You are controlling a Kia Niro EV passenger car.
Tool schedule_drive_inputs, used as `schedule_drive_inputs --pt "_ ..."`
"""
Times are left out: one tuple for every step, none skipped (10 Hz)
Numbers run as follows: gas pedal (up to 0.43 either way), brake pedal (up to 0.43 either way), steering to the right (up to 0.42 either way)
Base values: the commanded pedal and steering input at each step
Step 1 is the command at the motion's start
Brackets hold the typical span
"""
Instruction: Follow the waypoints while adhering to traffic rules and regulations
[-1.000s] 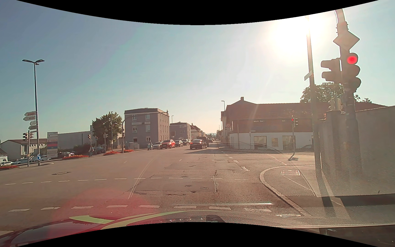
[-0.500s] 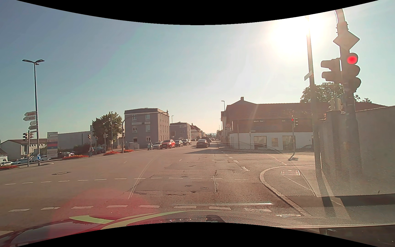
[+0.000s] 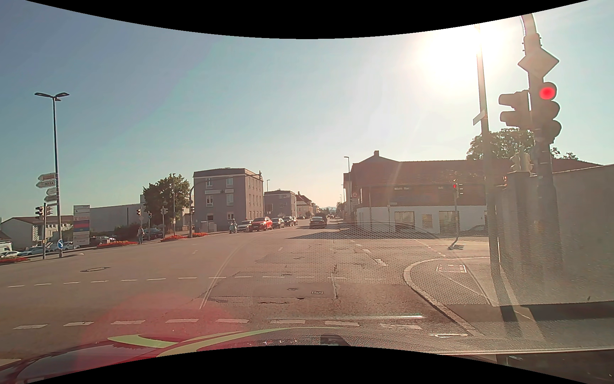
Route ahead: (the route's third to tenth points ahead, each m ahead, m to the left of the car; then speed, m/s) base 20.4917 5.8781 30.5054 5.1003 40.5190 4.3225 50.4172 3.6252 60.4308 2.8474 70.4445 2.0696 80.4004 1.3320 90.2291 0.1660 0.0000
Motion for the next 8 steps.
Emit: schedule_drive_inputs --pt "0.000 0.262 0.000" --pt "0.000 0.268 0.000" --pt "0.000 0.262 0.000" --pt "0.000 0.262 0.000" --pt "0.000 0.262 0.000" --pt "0.000 0.268 0.000" --pt "0.000 0.262 0.000" --pt "0.000 0.268 0.000"
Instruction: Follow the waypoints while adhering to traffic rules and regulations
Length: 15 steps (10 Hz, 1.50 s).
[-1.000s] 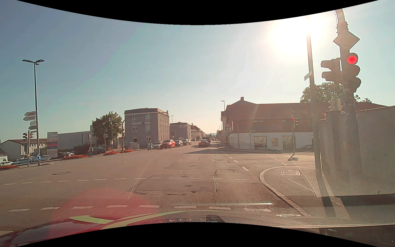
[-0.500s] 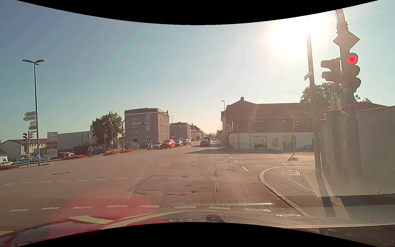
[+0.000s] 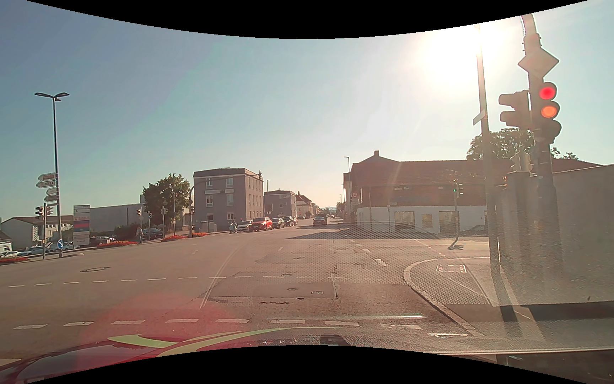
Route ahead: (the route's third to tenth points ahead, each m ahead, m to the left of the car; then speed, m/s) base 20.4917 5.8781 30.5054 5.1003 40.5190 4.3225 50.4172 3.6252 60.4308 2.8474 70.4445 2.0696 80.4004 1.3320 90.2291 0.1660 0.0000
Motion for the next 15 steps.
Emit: schedule_drive_inputs --pt "0.000 0.268 0.001" --pt "0.000 0.268 0.000" --pt "0.000 0.262 0.000" --pt "0.000 0.268 0.000" --pt "0.000 0.268 0.000" --pt "0.000 0.262 0.001" --pt "0.000 0.268 0.000" --pt "0.000 0.268 0.000" --pt "0.000 0.268 0.000" --pt "0.000 0.268 0.000" --pt "0.000 0.238 0.001" --pt "0.000 0.000 0.000" --pt "0.000 0.000 0.000" --pt "0.220 0.000 0.001" --pt "0.441 0.000 0.000"
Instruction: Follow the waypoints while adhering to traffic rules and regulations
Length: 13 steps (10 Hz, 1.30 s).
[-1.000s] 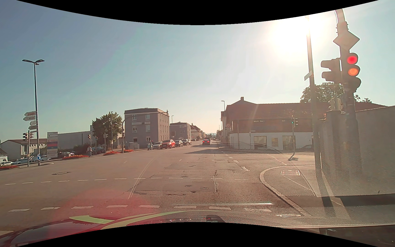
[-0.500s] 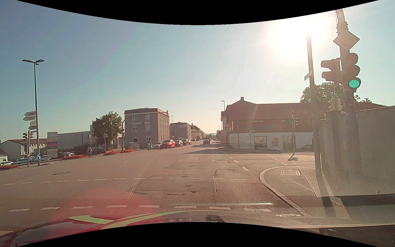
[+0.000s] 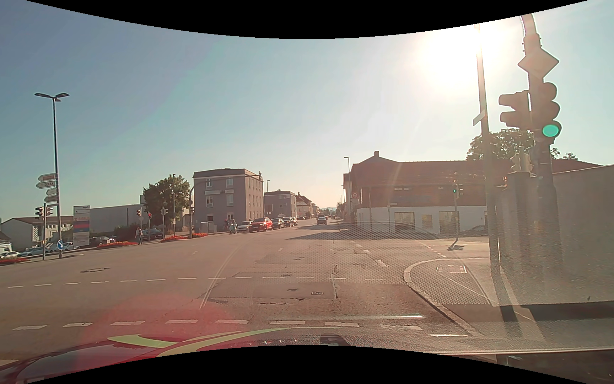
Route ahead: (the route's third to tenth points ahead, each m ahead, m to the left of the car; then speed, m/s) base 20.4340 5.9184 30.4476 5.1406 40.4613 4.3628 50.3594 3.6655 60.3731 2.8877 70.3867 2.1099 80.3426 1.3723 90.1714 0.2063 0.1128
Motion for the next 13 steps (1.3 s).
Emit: schedule_drive_inputs --pt "0.512 0.000 0.001" --pt "0.531 0.000 0.001" --pt "0.539 0.000 0.001" --pt "0.539 0.000 0.001" --pt "0.539 0.000 0.001" --pt "0.551 0.000 0.001" --pt "0.551 0.000 0.002" --pt "0.551 0.000 0.002" --pt "0.531 0.000 0.003" --pt "0.520 0.000 0.004" --pt "0.520 0.000 0.004" --pt "0.512 0.000 0.004" --pt "0.500 0.000 0.004"
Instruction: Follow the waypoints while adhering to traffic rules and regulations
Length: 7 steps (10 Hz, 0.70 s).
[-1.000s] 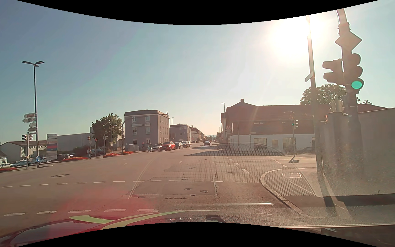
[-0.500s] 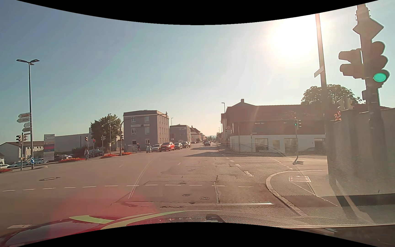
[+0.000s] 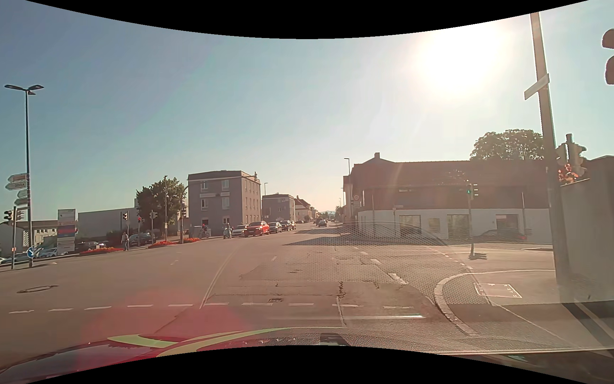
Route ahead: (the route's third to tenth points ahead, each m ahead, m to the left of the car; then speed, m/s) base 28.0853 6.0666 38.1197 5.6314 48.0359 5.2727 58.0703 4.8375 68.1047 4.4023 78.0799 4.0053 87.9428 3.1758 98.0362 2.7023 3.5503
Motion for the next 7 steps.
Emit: schedule_drive_inputs --pt "0.488 0.000 0.005" --pt "0.488 0.000 0.005" --pt "0.469 0.000 0.005" --pt "0.469 0.000 0.005" --pt "0.469 0.000 0.006" --pt "0.461 0.000 0.006" --pt "0.461 0.000 0.007"
